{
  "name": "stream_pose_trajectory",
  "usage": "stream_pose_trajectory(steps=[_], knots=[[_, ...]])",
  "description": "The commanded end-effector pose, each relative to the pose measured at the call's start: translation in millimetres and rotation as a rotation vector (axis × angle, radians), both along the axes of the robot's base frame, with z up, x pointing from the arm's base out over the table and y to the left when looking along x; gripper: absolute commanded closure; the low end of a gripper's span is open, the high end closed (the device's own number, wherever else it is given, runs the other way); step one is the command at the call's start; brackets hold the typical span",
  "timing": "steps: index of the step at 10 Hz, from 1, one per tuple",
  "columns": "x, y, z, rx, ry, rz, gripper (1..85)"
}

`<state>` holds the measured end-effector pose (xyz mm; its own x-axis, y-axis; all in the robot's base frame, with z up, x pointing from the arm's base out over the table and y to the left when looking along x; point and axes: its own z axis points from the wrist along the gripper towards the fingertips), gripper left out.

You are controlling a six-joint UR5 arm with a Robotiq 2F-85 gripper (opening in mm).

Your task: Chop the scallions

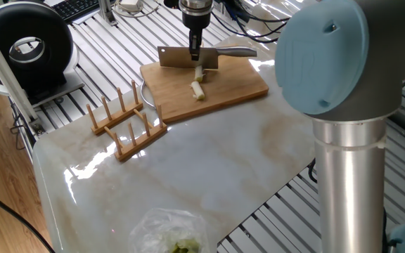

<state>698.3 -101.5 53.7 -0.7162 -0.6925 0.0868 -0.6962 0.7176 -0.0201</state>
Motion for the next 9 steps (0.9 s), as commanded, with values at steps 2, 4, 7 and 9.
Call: stream_pose_trajectory(steps=[2, 4, 7, 9], knots=[[0.4, 7.0, 1.6, -0.04, 0.017, -0.021, 84.3], [2.9, 20.7, 4.3, -0.03, 0.016, -0.035, 84.3], [3.0, 21.4, 7.0, -0.019, 0.016, -0.033, 84.3], [5.3, 19.6, 3.0, 0.003, 0.011, -0.029, 84.3]])
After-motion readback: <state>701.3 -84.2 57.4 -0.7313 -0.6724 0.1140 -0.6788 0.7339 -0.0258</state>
